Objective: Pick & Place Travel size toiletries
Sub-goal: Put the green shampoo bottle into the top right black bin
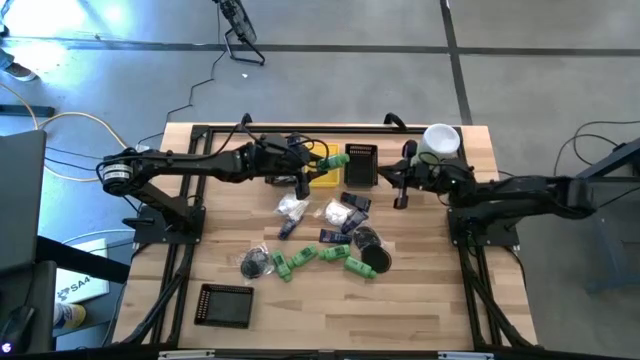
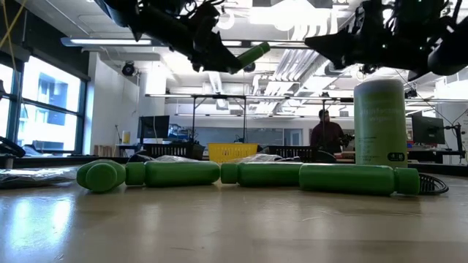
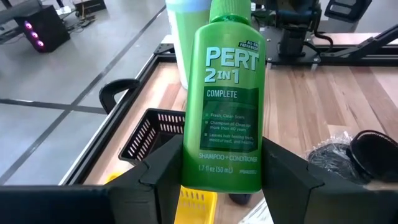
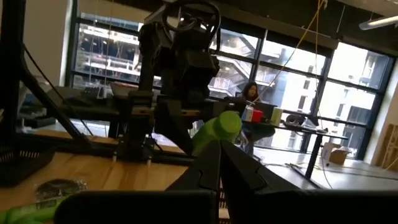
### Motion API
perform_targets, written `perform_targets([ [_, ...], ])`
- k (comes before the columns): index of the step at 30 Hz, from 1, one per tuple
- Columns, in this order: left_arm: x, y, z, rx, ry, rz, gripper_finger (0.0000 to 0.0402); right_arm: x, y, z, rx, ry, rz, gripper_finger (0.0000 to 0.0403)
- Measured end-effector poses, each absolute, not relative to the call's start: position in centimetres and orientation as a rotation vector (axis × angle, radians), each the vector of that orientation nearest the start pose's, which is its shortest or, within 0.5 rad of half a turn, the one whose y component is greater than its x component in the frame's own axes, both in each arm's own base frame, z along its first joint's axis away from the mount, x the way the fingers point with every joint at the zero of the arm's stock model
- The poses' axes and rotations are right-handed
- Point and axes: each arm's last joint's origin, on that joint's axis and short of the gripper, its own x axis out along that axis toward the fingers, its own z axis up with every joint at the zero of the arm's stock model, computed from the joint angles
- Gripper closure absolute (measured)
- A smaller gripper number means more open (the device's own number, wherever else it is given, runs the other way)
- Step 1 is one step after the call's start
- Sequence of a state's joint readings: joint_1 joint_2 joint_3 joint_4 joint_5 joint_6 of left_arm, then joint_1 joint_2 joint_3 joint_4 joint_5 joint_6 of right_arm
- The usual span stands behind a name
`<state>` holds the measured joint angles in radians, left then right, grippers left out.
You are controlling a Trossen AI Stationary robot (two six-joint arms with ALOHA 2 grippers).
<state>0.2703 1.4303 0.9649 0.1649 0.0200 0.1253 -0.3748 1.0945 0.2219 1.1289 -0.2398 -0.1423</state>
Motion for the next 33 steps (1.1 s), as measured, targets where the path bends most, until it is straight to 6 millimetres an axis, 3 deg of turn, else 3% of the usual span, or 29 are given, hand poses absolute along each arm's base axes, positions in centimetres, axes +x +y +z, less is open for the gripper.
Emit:
perform_targets([
  [12, 31.0, 8.5, 28.0, 0.079, 0.316, 0.229, 0.0229, 22.4, -8.0, 21.7, -0.137, -0.195, -0.115, 0.0401],
  [25, 31.0, 8.5, 28.0, 0.08, 0.31, 0.23, 0.0229, 23.8, -8.6, 22.4, -0.113, -0.195, -0.139, 0.0399],
  [29, 31.0, 8.5, 28.1, 0.082, 0.3, 0.231, 0.0229, 24.0, -8.6, 22.5, -0.11, -0.183, -0.144, 0.0367],
  [33, 31.0, 8.5, 28.1, 0.082, 0.299, 0.231, 0.0229, 24.1, -8.6, 22.3, -0.101, -0.163, -0.14, 0.0297],
])
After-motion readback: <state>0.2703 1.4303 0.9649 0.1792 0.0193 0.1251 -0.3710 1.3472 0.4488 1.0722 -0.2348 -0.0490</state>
